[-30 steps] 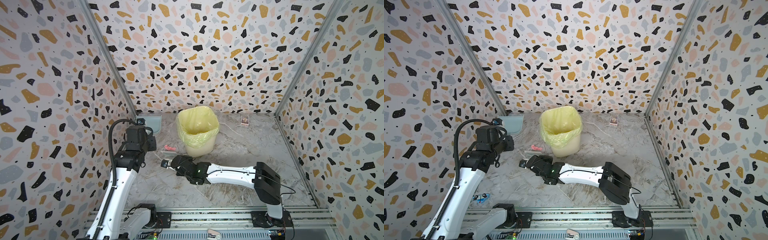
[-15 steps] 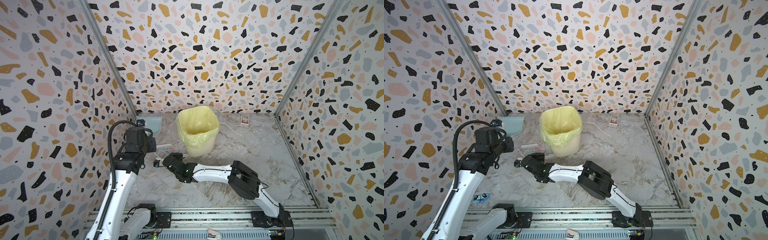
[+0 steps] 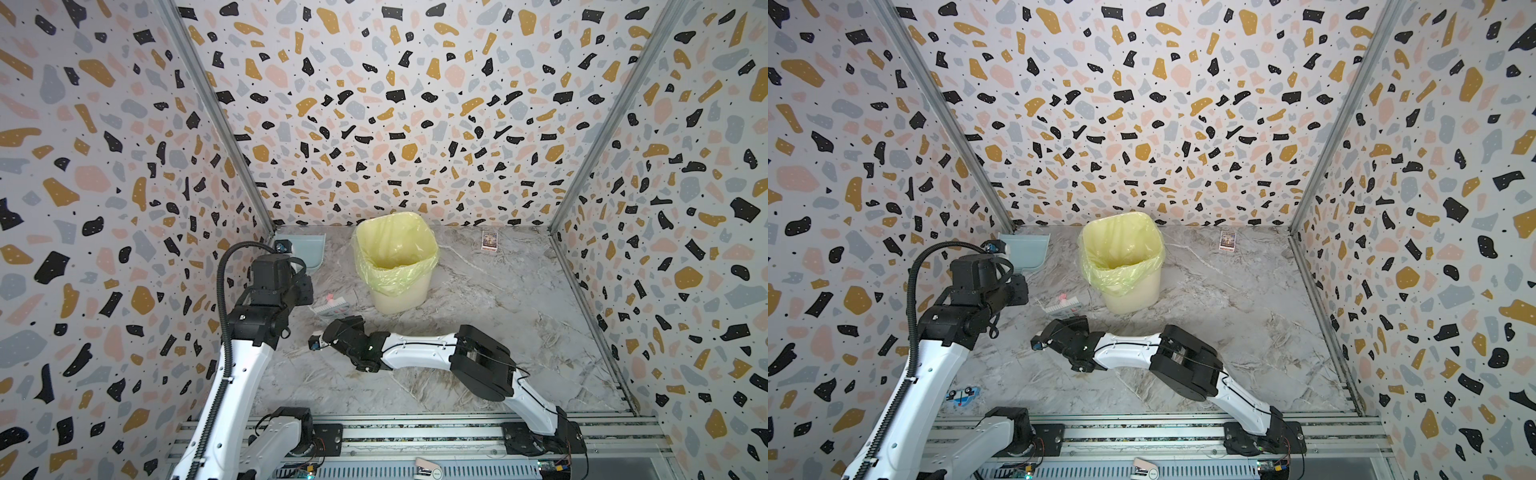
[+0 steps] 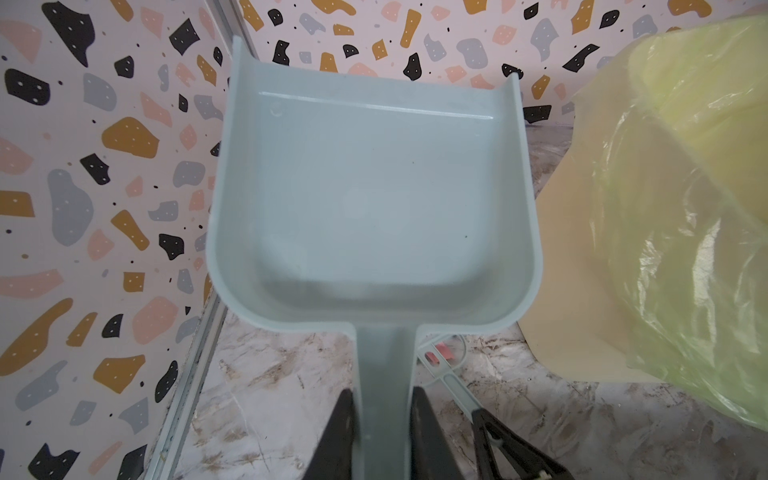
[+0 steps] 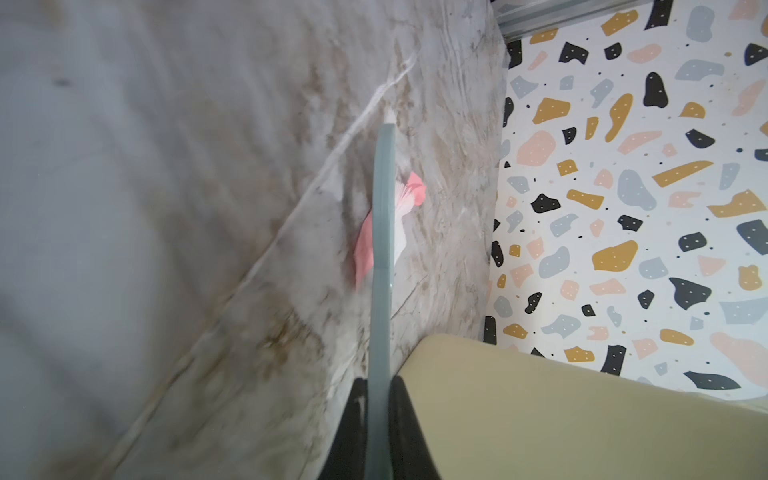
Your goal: Sweep away the paper scraps from the table
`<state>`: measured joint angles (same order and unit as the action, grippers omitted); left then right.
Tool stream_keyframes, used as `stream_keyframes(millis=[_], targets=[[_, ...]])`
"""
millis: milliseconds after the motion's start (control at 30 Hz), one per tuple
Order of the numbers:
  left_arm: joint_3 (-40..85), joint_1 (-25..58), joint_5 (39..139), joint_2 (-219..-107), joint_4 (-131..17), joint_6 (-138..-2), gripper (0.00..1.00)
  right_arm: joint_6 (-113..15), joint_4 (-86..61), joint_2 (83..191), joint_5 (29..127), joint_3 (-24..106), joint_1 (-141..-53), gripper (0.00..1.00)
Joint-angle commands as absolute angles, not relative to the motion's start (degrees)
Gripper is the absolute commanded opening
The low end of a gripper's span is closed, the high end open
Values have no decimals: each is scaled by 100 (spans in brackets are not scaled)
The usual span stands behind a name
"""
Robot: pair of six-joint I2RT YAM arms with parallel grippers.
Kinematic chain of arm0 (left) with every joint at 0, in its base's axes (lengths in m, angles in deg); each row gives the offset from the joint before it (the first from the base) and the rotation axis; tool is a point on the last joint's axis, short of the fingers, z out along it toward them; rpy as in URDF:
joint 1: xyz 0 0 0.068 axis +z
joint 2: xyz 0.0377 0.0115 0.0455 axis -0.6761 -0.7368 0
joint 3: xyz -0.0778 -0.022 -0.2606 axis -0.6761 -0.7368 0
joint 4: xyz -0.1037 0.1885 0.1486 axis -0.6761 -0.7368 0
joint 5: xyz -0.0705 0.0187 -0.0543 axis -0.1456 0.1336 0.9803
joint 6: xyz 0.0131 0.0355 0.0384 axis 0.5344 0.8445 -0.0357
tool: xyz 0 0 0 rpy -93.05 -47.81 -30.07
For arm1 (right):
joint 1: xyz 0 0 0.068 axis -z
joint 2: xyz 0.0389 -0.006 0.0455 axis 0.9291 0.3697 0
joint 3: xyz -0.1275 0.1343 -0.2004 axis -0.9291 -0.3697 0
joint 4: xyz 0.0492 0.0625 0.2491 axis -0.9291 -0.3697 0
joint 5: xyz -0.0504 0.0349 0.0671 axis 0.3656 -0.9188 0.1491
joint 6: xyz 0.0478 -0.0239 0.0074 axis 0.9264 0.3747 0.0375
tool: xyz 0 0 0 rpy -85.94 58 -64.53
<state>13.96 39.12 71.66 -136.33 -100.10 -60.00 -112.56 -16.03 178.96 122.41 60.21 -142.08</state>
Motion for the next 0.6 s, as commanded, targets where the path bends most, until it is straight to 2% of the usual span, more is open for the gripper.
stream_keyframes(millis=[0,267,567], targets=[[1306,3946,7216,-13569,-9862,-5934,0,-10902,-2446,17054,11910,5495,-14610,0],[1120,3951,7426,-13581,-9652,-6031,0,-9875,-3956,15854,11496,4487,-15424,0],[1050,3948,7594,-13558,-9591,-6103,0,-8956,-5029,15240,11846,5034,-15514,0]])
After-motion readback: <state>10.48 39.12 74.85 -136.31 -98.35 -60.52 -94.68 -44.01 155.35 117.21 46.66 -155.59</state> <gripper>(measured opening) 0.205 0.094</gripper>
